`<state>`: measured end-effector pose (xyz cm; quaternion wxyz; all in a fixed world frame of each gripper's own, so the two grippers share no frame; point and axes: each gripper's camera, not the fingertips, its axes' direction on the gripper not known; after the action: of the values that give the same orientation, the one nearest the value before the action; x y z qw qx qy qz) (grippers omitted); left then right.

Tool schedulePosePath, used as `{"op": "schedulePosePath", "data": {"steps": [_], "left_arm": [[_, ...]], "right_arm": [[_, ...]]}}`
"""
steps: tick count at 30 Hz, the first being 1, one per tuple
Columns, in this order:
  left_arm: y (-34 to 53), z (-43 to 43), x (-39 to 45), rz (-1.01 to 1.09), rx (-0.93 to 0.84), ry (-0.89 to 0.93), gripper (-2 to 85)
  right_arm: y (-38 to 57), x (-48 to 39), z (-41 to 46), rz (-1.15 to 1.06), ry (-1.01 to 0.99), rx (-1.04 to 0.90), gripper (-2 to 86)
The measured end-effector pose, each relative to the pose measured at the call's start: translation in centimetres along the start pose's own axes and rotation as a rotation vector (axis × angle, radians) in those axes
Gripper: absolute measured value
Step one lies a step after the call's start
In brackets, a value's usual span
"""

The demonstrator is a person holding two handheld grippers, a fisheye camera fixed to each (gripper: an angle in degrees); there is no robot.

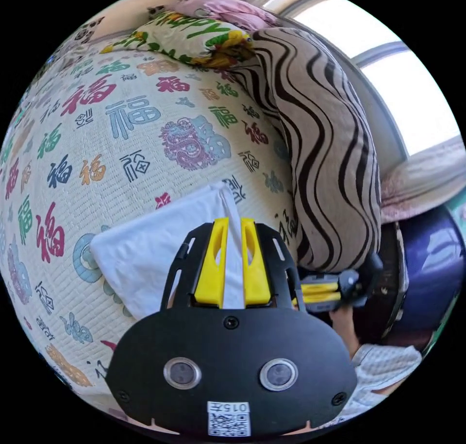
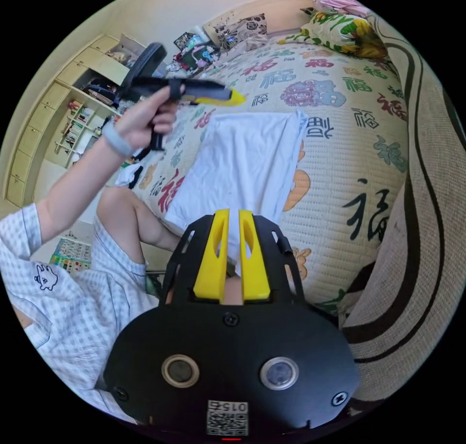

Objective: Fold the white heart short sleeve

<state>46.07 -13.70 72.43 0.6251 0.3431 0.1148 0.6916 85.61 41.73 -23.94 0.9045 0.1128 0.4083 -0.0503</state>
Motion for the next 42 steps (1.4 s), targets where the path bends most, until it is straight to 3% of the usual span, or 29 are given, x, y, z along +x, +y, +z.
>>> {"op": "schedulePosePath", "data": {"steps": [9, 14, 16, 18, 22, 23, 27, 32, 37, 39, 42], "left_arm": [[-9.5, 14.0, -3.2, -0.039, -0.242, -0.087, 7.3], [-12.2, 14.9, -2.5, 0.069, -0.143, -0.088, 0.5], [-13.3, 14.8, -1.3, 0.151, -0.064, 0.015, -0.3], [-14.2, 15.6, -0.7, 0.194, -0.108, 0.08, -0.4], [-13.9, 16.8, -1.9, 0.24, -0.185, -0.275, -0.1], [-13.8, 17.0, -2.6, 0.234, -0.201, -0.294, -0.1], [-12.6, 18.9, -7.6, 0.138, -0.298, -0.143, 0.8], [-13.2, 20.7, -10.5, 0.033, -0.253, 0.032, 0.6], [-14.3, 23.3, -10.3, -0.013, -0.228, 0.368, 1.3], [-14.5, 23.1, -9.9, 0.019, -0.218, 0.33, 1.8], [-14.8, 21.6, -10.0, 0.092, -0.233, 0.077, 4.4]], "right_arm": [[2.6, 2.2, 4.5, 0.099, 0.049, -0.077, 5.9], [3.5, 3.3, 6.6, 0.138, 0.052, -0.097, 6.0], [4.0, 3.7, 7.6, 0.16, 0.062, -0.098, 6.0], [4.4, 4.0, 8.5, 0.18, 0.046, -0.1, 6.0], [5.2, 3.8, 9.8, 0.187, 0.063, -0.121, 6.1], [5.3, 3.8, 10.0, 0.184, 0.07, -0.125, 6.1], [5.7, 4.0, 11.3, 0.187, 0.046, -0.115, 6.1], [5.9, 4.1, 12.7, 0.193, 0.027, -0.117, 6.1], [6.5, 4.3, 13.5, 0.216, 0.008, -0.109, 6.0], [6.7, 4.4, 13.6, 0.229, 0.003, -0.101, 6.0], [7.1, 4.2, 13.9, 0.238, 0.025, -0.088, 6.2]]}}
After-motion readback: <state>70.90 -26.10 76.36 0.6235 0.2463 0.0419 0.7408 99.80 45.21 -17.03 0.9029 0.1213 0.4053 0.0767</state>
